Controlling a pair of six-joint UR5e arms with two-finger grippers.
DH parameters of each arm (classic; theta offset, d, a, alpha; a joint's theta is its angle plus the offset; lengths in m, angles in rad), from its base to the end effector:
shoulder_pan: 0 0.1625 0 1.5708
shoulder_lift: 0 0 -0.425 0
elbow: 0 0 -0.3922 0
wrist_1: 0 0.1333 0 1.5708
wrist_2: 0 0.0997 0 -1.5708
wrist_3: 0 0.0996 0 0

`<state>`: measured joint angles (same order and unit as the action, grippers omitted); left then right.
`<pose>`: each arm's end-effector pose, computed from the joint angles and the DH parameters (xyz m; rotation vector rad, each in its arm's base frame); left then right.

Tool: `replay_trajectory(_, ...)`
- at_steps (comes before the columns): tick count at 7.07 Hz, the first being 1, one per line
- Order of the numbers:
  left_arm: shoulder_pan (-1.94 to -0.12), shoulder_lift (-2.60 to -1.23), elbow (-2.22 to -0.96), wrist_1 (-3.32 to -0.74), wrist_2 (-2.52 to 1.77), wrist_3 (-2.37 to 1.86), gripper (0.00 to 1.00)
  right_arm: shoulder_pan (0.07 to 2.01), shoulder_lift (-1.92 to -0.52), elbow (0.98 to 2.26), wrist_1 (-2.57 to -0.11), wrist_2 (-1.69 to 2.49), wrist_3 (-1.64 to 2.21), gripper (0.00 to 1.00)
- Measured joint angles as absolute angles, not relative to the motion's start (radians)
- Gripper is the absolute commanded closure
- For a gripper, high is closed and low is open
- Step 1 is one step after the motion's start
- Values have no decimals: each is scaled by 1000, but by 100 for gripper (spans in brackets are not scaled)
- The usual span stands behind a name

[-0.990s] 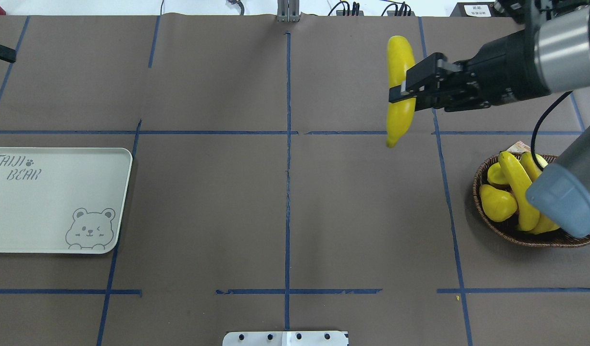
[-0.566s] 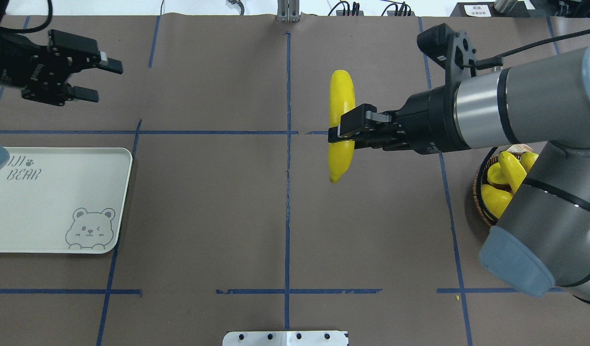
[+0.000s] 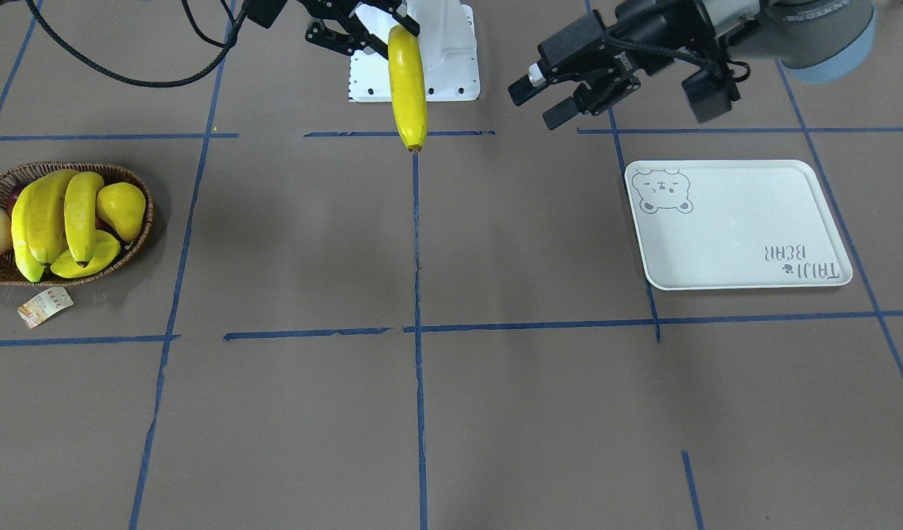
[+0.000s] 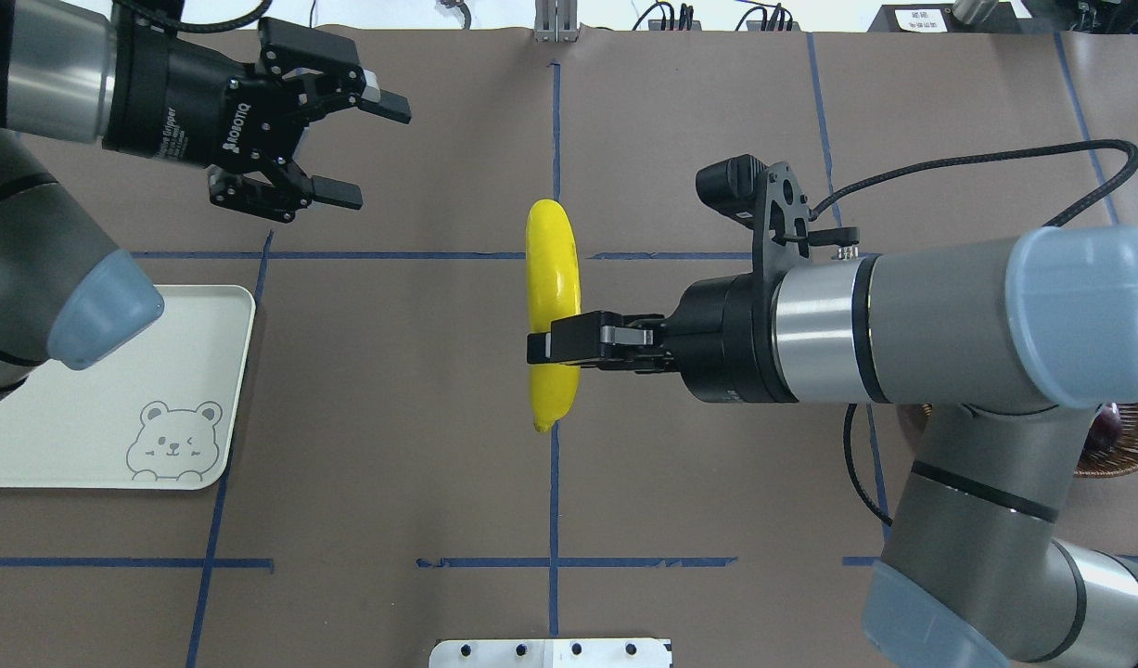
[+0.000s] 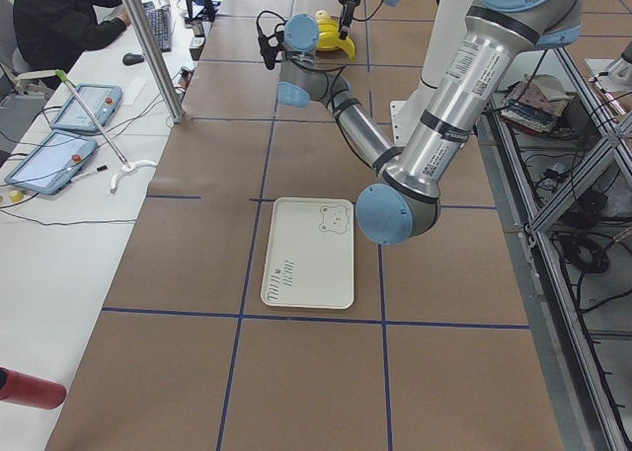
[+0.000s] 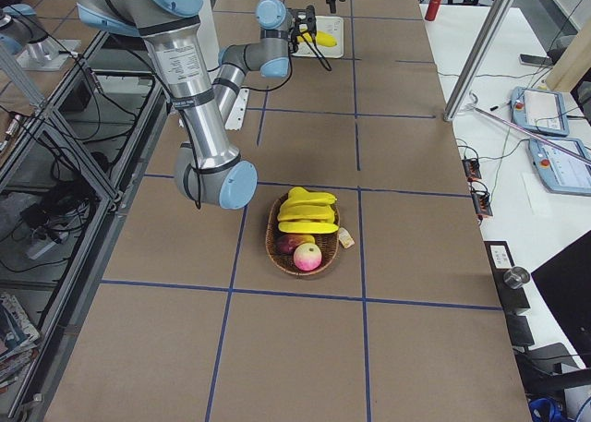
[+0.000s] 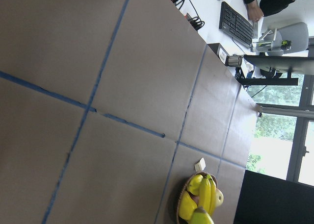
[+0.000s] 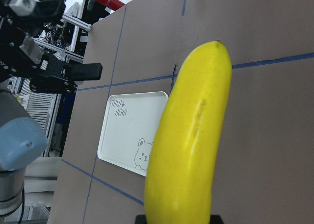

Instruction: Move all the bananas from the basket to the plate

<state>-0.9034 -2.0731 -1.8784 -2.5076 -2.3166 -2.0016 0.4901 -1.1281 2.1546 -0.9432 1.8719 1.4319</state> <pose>0.2762 -0.4567 0.1400 -0.1376 1.7060 -0.3433 -0.3673 -0.3136 0.1037 0.2887 -1.6249 0.0186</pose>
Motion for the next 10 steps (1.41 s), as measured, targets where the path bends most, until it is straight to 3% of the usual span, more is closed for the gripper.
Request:
replay_trajectory(6,-704,-2126,-1879,-2507,-2182,-2011,1,469,-1114,2152,-931,1846,1431,100)
replay_trajectory(7,-685,-2131,-1875,-2508,-2163,-2010,3,469,-1114,2152,-931,1845,1431,100)
replay_trajectory(8,-673,-2133,-1872,-2508,-2147,-2008,11,469,-1114,2152,-931,1845,1431,100)
replay_trajectory(9,-668,-2135,-1871,-2508,-2140,-2007,73,470,-1114,2153,-931,1845,1430,99)
replay_trajectory(10,-667,-2132,-1873,-2509,-2138,-2005,100,470,-1114,2154,-931,1845,1428,98)
